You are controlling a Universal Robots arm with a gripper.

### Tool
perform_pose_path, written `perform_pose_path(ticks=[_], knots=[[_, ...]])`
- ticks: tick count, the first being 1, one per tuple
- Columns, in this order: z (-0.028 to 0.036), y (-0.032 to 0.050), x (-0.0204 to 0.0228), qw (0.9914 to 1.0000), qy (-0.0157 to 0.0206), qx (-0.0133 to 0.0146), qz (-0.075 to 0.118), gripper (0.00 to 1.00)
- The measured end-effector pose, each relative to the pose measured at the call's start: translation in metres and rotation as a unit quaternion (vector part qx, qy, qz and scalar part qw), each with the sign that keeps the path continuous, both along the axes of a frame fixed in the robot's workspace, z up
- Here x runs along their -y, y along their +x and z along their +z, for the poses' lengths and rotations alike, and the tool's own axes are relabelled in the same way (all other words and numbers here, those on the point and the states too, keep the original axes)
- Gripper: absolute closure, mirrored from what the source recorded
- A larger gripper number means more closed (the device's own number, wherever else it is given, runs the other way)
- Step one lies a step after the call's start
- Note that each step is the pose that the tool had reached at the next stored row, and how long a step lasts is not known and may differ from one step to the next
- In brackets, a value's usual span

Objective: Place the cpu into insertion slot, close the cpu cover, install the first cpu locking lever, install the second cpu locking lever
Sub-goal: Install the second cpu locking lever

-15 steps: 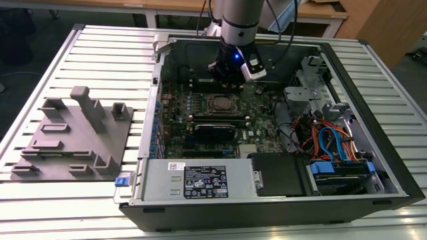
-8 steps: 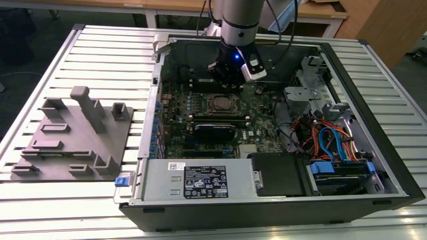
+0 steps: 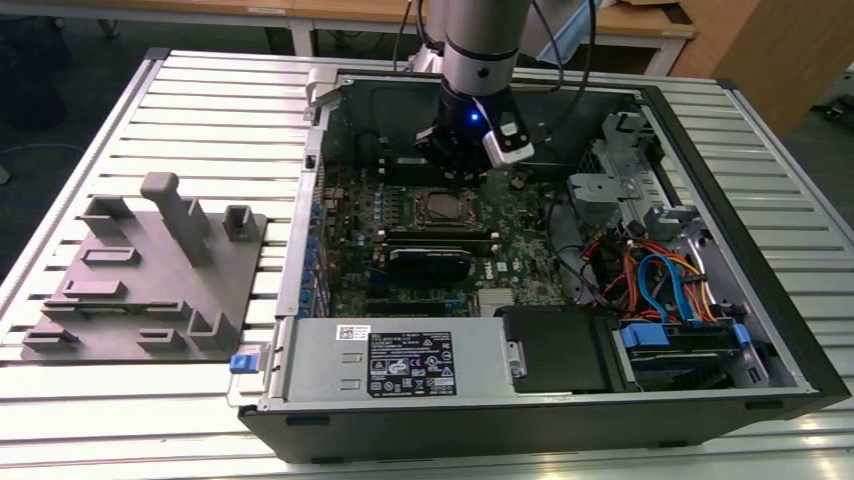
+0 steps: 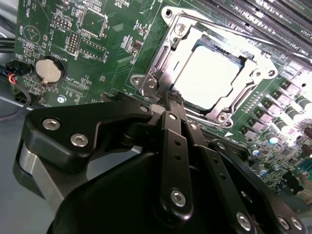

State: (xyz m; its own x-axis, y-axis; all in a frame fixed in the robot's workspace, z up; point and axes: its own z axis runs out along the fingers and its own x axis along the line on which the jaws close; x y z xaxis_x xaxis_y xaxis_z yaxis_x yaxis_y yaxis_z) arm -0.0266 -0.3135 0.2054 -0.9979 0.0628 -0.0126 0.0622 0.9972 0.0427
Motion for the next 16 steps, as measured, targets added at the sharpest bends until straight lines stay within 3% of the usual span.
perform_pose_path(ticks=[5,9,12,16], knots=[[0.0016,0.0,0.0005,1.0,-0.0001,0.0,0.0,0.9],[0.0104,0.0,0.0004,1.0,-0.0001,0.0,0.0,0.9],[0.0113,0.0,0.0006,1.0,0.0001,0.0001,0.0,0.9],[0.0114,0.0,0.006,1.0,-0.0001,0.0,0.0,0.9]])
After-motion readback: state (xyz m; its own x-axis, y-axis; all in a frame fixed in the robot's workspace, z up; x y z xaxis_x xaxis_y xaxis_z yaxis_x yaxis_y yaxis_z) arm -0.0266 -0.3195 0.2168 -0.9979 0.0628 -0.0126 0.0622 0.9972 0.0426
